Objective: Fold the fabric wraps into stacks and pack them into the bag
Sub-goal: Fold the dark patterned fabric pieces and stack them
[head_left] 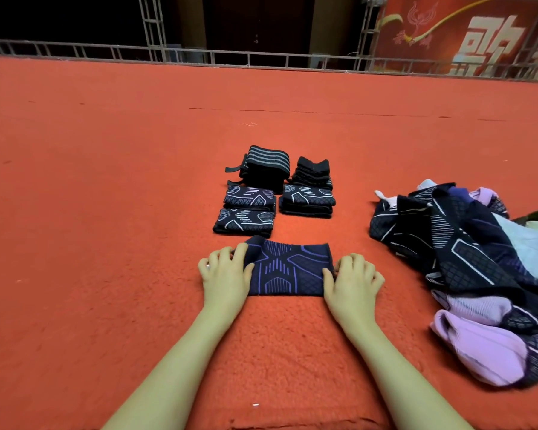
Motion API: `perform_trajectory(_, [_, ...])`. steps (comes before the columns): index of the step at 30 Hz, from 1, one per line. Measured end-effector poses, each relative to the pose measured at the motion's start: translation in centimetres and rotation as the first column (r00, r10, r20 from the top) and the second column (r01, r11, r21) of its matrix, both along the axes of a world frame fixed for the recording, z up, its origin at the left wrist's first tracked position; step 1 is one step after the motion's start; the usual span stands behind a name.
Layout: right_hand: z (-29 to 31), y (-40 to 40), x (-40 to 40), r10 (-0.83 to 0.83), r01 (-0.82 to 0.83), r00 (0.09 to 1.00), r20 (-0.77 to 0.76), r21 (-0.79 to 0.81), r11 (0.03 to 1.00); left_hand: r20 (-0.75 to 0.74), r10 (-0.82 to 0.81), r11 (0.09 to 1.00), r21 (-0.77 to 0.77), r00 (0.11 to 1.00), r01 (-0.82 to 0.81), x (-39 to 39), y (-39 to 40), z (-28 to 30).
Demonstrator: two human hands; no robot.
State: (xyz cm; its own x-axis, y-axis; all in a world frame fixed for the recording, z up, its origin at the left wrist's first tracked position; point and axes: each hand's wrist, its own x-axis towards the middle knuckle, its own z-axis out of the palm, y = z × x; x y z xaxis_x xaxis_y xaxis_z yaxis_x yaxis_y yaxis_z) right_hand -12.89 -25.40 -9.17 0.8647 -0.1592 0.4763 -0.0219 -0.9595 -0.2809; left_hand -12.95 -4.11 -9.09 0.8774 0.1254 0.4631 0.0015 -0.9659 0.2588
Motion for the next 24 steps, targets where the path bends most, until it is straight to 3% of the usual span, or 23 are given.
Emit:
perform_trajectory(3, [0.0,0.0,0.0,-0.042,0.043,0.980,-0.196,0.003,0.999,-0.009,0.045,0.995,-0.086,0.999,-0.045,0.0,0.1,0.5])
perform_trajectory(6, [0.2,0.4,-0.1,0.016,-0.018,0.993,-0.121,-0.015,1.000,-0.128,0.155,0.972,-0.160,0.980,-0.175,0.8,0.8,1.1])
perform_trajectory(8, [0.3,0.8,0.2,0.049,-0.049,0.998,-0.039,-0.021,0.999,-0.108,0.166,0.975,-0.132,0.980,-0.180,1.4,1.3,1.5])
perform_trajectory(11, [1.0,2.6,1.0,0.170,-0.168,0.985,0.030,-0.070,0.983,-0.179,0.141,0.990,-0.003,0.974,-0.144,2.4,1.6,1.6])
perform_trajectory(16, [2.2,7.3,3.3,0.370,-0.373,0.923,-0.102,-0.006,0.928,-0.160,0.053,0.999,0.020,0.986,-0.050,3.7,2.4,1.8])
perform_trajectory(22, [1.4,8.9,6.1,0.340,-0.361,0.908,-0.245,-0.043,0.932,-0.200,-0.109,0.992,0.044,0.974,0.120,4.6,3.0,2.0])
perform_trajectory(24, [0.9,8.6,6.1,0.400,-0.402,0.900,-0.174,0.022,0.915,-0.161,-0.115,0.986,0.101,0.980,0.132,4.6,3.4,1.8])
